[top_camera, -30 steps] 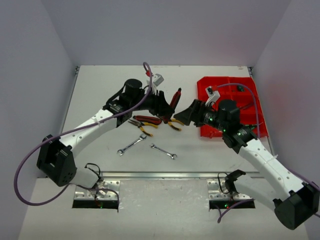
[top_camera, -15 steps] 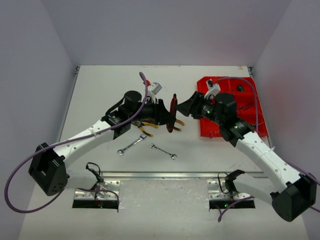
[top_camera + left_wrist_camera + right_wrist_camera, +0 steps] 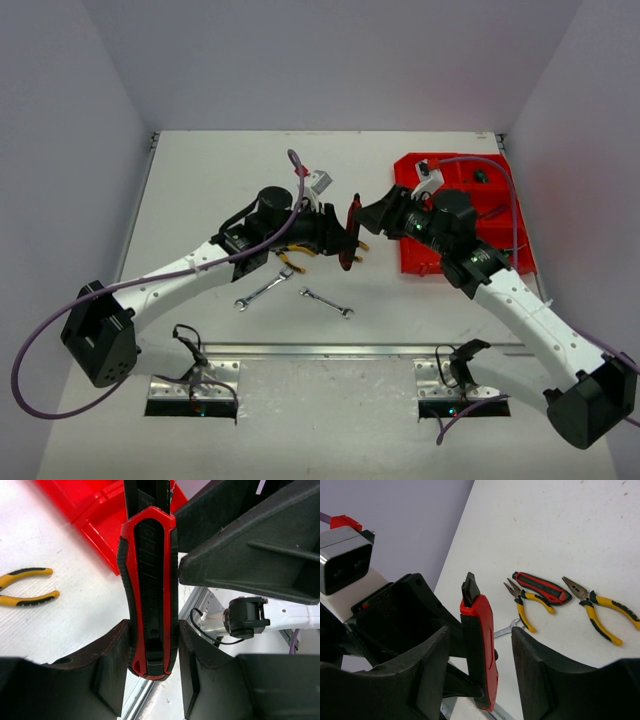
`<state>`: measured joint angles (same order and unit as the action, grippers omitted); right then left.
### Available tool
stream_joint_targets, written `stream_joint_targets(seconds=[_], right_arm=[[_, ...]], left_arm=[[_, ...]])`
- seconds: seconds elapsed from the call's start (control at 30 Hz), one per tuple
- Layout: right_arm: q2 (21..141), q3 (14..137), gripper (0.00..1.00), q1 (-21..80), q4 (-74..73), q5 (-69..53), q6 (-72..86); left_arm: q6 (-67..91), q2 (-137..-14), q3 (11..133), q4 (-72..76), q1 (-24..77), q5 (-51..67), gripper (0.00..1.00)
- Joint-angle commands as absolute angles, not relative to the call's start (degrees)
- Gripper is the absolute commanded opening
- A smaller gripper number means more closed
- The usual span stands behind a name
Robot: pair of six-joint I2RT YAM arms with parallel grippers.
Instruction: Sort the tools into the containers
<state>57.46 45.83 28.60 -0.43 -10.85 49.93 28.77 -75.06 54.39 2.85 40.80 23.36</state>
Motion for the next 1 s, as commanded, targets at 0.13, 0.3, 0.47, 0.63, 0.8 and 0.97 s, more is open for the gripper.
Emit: stream_joint_targets(seconds=[0.13, 0.3, 0.47, 0.63, 0.8, 0.97], right_arm=[[61.82, 48.94, 0.38, 28.88, 1.02, -12.41, 48.98], [63.48, 49.70, 0.34, 30.08, -0.99, -13.66, 47.68], [65.88, 49.47, 0.01, 30.23, 1.60, -18.99, 48.06], [68.64, 52.12, 0.00, 28.13, 0.27, -17.94, 47.81], [69.23, 54.10, 0.00, 13.05, -2.79, -11.42, 48.45], [78.88, 62.42, 0.00, 7.80, -3.60, 4.79, 46.81]], left_arm=[[28.21, -76.16, 56.82, 7.55, 41.13, 26.67, 0.00], [25.62, -76.45, 58.37, 4.39, 41.13, 24.26, 0.00], [22.44, -77.34, 60.28, 1.17, 41.22, 23.73, 0.03], [20.57, -75.59, 61.16, -6.40, 41.13, 15.14, 0.97], [19.29, -66.79, 61.55, -22.74, 41.05, -9.82, 1.00], [17.78, -60.10, 60.99, -31.86, 41.03, -23.13, 1.00]])
